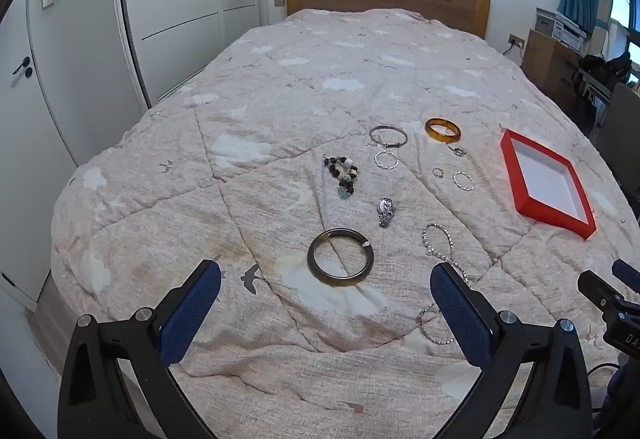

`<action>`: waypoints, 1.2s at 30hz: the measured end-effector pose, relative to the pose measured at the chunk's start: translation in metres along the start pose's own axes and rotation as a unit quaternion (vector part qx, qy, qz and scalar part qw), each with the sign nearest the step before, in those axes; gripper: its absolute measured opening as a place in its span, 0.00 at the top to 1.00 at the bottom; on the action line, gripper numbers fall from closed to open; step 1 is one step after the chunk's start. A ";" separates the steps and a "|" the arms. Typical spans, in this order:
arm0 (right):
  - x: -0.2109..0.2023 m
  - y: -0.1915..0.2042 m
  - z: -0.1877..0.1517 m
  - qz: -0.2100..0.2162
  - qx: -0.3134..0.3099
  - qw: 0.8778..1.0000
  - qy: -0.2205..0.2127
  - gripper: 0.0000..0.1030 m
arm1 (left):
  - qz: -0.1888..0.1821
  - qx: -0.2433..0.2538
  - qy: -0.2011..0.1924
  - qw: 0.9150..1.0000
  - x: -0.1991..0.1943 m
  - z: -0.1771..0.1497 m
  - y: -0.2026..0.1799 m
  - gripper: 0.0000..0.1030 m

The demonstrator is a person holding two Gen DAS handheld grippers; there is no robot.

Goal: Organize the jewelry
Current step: 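Move both tools toward the jewelry on the quilt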

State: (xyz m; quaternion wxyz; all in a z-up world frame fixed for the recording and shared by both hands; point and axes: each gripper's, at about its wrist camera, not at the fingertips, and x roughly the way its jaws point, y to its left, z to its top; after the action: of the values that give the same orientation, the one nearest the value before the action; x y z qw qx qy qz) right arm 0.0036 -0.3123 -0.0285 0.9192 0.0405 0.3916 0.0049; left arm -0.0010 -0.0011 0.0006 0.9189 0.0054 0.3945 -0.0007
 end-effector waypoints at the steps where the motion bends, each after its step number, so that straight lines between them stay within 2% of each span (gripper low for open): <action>1: -0.001 -0.001 -0.001 0.000 0.000 1.000 0.000 0.02 | 0.001 0.001 -0.001 1.000 -0.002 0.000 -0.001 0.00; 10: -0.011 -0.007 -0.002 0.019 0.010 1.000 -0.015 0.02 | 0.024 0.007 -0.025 0.999 -0.023 -0.001 -0.011 0.00; 15: -0.011 -0.004 -0.004 0.032 0.010 0.999 -0.013 0.02 | 0.030 0.015 -0.019 0.999 -0.024 0.000 -0.014 0.00; 23: -0.001 -0.006 -0.009 0.031 0.012 0.999 0.005 0.02 | 0.021 0.023 0.003 1.000 -0.011 -0.002 -0.021 0.00; 28: 0.008 -0.004 -0.011 0.025 0.011 0.999 0.020 0.02 | -0.002 0.015 0.015 1.000 0.008 -0.004 -0.018 0.00; 33: 0.015 -0.004 -0.007 0.015 0.014 0.999 0.027 0.02 | -0.009 0.016 0.035 0.999 0.020 0.000 -0.014 0.00; 36: 0.021 -0.002 -0.005 0.011 0.012 0.999 0.034 0.02 | -0.005 0.018 0.034 0.999 0.025 0.003 -0.012 0.00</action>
State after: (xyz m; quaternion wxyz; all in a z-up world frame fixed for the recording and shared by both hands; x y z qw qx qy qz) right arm 0.0143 -0.3128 -0.0470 0.9046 0.0554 0.4225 0.0118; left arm 0.0183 -0.0133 -0.0157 0.9049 0.0199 0.4250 -0.0119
